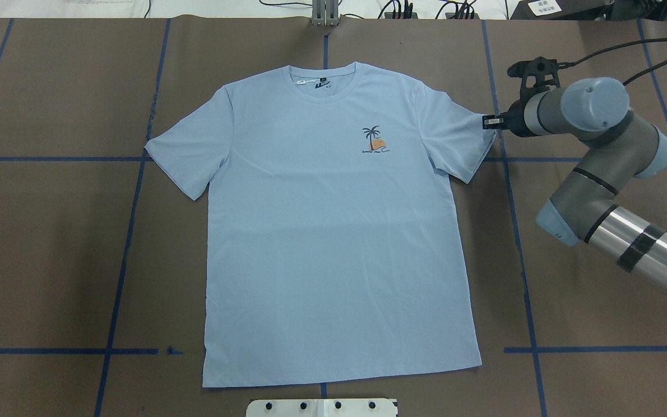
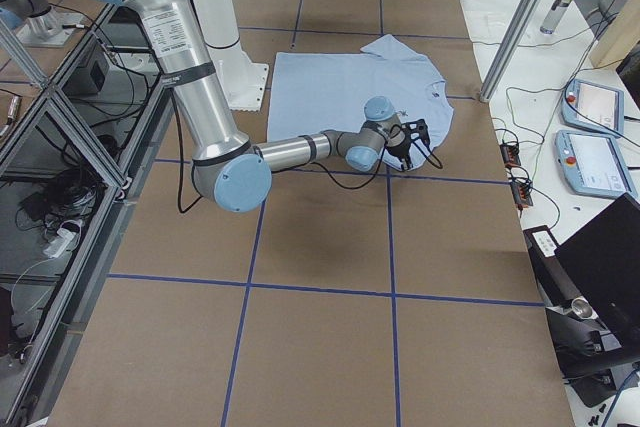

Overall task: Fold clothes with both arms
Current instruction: 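Move the right gripper to the sleeve nearest it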

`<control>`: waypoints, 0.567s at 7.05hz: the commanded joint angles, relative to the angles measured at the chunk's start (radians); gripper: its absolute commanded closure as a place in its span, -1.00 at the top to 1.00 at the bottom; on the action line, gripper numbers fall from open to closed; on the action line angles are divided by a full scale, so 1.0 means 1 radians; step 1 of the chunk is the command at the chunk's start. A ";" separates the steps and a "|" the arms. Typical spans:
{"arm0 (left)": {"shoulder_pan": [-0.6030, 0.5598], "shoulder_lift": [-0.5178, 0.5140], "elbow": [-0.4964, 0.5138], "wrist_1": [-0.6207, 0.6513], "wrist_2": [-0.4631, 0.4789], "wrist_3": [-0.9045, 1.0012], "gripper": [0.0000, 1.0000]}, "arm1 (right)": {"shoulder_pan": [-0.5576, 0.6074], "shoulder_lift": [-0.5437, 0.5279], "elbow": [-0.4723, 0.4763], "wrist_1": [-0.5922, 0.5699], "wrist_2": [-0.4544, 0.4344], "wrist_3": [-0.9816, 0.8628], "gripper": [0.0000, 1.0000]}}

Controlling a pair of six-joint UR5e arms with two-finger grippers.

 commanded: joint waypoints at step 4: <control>0.001 0.000 0.003 0.000 0.000 -0.001 1.00 | -0.150 0.187 0.179 -0.449 -0.184 0.147 -1.00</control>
